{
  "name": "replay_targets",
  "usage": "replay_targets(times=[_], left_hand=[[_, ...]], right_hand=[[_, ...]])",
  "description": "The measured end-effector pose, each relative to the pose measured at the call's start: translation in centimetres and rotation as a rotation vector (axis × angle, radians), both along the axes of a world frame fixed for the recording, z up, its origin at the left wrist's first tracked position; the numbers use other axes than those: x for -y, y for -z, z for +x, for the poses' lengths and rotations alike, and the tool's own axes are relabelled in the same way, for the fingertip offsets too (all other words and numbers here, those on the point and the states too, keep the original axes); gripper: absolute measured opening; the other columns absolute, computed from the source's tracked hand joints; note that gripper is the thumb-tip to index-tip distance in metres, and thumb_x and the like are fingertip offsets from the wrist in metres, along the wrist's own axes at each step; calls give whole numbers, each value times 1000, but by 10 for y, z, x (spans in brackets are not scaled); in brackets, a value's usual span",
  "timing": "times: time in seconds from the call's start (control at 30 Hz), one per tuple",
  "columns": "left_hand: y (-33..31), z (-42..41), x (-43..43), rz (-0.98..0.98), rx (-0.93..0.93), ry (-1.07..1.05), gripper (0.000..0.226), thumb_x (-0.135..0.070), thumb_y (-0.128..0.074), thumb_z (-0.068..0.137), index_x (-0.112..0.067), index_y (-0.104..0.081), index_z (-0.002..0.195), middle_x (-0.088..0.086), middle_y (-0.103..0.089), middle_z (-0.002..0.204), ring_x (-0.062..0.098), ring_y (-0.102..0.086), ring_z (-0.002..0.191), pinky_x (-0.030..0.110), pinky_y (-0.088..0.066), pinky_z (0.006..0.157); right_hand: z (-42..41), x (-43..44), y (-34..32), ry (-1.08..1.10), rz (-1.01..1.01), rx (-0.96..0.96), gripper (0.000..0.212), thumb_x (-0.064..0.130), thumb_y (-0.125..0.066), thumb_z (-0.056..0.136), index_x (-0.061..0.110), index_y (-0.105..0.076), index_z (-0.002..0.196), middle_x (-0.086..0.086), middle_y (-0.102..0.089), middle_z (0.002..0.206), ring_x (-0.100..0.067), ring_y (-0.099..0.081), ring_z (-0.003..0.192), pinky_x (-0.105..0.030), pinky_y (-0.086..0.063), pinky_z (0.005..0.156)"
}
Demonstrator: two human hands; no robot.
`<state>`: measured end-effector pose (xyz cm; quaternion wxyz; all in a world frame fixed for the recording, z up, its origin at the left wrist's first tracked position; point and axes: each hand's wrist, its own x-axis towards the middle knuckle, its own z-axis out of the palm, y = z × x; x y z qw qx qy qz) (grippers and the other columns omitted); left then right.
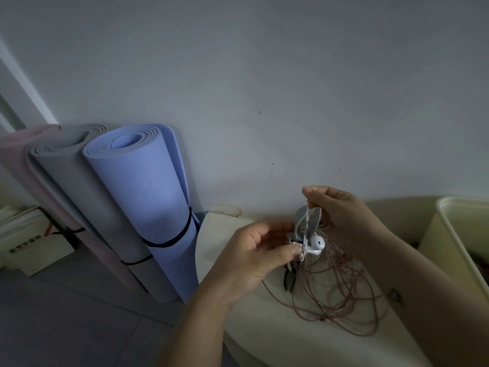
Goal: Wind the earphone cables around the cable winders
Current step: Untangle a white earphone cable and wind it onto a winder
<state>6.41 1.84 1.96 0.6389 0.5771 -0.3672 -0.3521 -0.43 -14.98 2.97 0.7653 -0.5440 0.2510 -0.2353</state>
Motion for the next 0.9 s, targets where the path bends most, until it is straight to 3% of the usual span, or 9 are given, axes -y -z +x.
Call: replay_targets(times=[0.07,0.13,0.3,0.37,0.43,0.53,0.6,0.73,0.9], left_hand=[[0,1,0,-73,-77,-2,33,-16,-76,71,-17,-73,103,3,-73,101,15,-68,98,24,-52,82],[-1,2,1,-142,-168,-48,34,-17,-77,67,-17,-74,101,8,-73,106,21,-67,103,30,-54,88],[-8,9,-1,-300,-408,-279,42,-14,-73,74,1,-63,111,14,-71,110,21,-67,102,35,-53,91],[-6,14,-2,-312,-484,-424,37,-12,-67,74,-2,-62,110,14,-70,113,21,-65,104,33,-51,95],[-3,18,-3,-293,-510,-530,25,-7,-64,80,-3,-63,105,14,-68,106,18,-63,96,27,-54,89],[0,20,-3,-240,-471,-612,11,-2,-60,89,-7,-68,93,4,-71,87,10,-61,80,21,-53,79],[1,21,-4,-195,-421,-659,13,-4,-62,88,-13,-71,88,0,-73,82,7,-63,77,22,-50,78],[7,21,-4,-57,-171,-667,16,-12,-70,83,-15,-73,99,-1,-75,91,10,-69,91,27,-52,83],[7,16,-3,106,38,-688,25,-22,-75,80,-29,-69,102,-10,-73,86,1,-68,82,13,-49,67]], right_hand=[[1,-9,5,-40,-69,-62,12,5,-58,89,5,-64,78,-9,-57,63,-23,-45,60,-26,-41,58],[3,-21,11,-104,-213,-167,18,0,-55,90,6,-65,77,-8,-60,64,-18,-56,56,-23,-46,54],[9,-43,19,-242,-474,-318,34,27,-59,93,19,-62,60,8,-47,44,-10,-36,42,-21,-29,44],[11,-49,18,-259,-702,-329,33,29,-53,96,24,-62,64,8,-46,46,-4,-35,39,-19,-29,43],[9,-55,15,-288,-894,-318,31,31,-47,98,24,-66,74,8,-50,54,-3,-43,45,-15,-32,46],[4,-61,6,-349,-1045,-298,33,32,-41,100,19,-66,83,11,-56,64,3,-53,61,-12,-38,55],[1,-62,1,-385,-1168,-284,32,34,-41,100,19,-65,84,8,-59,68,-6,-53,62,-18,-39,55],[-3,-64,-10,-420,-1418,-293,24,30,-46,98,24,-56,78,10,-50,63,-9,-48,57,-24,-38,55],[-11,-54,-27,-324,-1413,-282,22,32,-51,95,21,-64,80,9,-56,62,-8,-53,56,-16,-39,52]])
